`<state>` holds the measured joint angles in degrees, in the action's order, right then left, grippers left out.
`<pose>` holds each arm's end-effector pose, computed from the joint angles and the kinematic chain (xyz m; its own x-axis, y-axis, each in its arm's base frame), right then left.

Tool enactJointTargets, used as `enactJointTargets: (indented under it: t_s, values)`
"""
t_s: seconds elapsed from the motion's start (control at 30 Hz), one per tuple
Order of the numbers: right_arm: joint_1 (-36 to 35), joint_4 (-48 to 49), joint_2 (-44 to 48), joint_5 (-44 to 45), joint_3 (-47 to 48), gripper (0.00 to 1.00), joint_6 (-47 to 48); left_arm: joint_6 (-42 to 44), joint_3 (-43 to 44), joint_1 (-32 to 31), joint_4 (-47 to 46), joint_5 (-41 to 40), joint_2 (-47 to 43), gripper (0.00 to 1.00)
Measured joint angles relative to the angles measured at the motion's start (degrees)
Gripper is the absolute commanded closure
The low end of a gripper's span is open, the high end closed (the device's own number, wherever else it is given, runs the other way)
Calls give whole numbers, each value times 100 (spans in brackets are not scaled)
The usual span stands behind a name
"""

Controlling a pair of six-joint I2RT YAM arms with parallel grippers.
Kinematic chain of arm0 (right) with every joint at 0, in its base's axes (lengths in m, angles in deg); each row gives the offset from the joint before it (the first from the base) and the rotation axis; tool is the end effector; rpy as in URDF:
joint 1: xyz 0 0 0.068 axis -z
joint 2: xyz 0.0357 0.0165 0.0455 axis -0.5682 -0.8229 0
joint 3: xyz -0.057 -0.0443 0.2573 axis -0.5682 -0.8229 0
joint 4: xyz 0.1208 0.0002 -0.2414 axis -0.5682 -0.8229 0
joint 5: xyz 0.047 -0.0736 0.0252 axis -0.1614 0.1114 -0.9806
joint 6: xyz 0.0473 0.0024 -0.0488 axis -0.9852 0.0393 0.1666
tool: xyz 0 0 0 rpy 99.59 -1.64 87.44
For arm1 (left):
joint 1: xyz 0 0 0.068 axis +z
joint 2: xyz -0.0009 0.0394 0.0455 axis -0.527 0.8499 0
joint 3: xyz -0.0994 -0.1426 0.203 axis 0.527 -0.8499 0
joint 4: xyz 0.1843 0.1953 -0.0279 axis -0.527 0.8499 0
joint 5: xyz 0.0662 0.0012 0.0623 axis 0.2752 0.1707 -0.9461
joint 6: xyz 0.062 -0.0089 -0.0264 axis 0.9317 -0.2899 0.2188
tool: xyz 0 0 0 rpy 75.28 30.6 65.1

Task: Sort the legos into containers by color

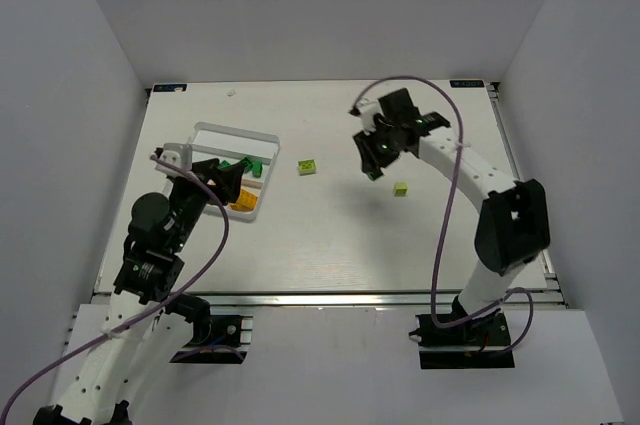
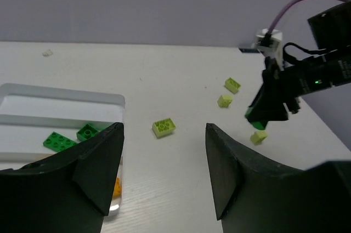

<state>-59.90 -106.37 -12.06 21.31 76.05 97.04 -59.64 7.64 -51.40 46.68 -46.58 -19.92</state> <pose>0.3472 0.1750 0.2501 -0.6120 -0.5039 -0.6096 -0.6514 0.7582 0.0273 0.1621 -0.0585 0.3448 -0.0958 -0.2451 -0.9648 0.3374 0.9038 -0.2631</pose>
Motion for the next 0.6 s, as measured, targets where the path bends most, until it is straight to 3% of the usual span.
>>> enactJointTargets:
  t_s: [0.33,0.6]
  values:
    - [-1941,-304,-3215,-636,4966,100,1493,127,-188,0,-326,-734,-538,29]
    - [-2430,1255,-3748,-699,4227,100,1432,214,-260,0,-328,-953,-546,29]
